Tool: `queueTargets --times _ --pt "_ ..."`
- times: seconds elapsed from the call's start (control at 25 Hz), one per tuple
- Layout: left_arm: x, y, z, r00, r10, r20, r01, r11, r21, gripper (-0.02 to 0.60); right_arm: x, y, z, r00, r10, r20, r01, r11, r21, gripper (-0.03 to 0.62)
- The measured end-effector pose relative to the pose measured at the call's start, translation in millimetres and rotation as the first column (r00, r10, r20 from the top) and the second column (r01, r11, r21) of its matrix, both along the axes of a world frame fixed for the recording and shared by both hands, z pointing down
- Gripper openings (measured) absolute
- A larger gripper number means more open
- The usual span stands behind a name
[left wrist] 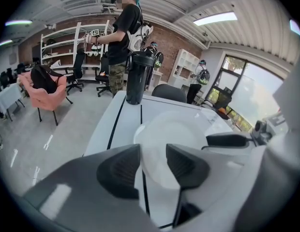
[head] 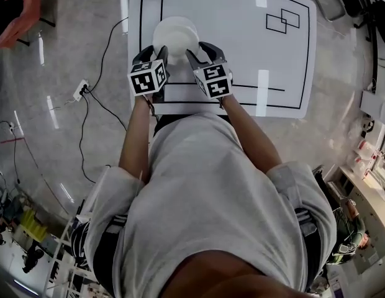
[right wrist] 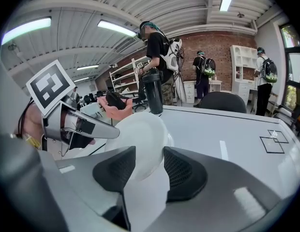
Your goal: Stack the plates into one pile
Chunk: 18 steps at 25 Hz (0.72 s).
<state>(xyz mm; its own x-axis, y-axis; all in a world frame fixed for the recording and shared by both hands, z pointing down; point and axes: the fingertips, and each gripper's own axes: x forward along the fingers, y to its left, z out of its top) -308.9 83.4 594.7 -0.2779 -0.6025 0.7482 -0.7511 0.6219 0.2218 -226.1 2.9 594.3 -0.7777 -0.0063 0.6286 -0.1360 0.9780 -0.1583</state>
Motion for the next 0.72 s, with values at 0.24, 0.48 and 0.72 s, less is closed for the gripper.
queueTargets --times 0.24,0.48,0.72 --pt "-5.2 -4.3 9.4 1.0 0.029 -0.004 -0.029 1.0 -0.01 0.169 -4.6 -3.2 6.7 0.999 0.036 -0.009 -0.036 0.999 0.006 0.19" --pt "-12.9 -10.2 20.9 0.999 0.038 0.005 -0.038 0.999 -0.033 0.193 -15.6 -6.5 13.9 0.999 0.049 -0.018 -0.049 0.999 0.003 0.195" --pt "-20.5 -15.1 26.8 0.998 0.054 0.011 -0.054 0.998 -0.046 0.206 -25.2 -10.3 20.4 0.998 0.059 -0.028 -0.058 0.998 0.024 0.199"
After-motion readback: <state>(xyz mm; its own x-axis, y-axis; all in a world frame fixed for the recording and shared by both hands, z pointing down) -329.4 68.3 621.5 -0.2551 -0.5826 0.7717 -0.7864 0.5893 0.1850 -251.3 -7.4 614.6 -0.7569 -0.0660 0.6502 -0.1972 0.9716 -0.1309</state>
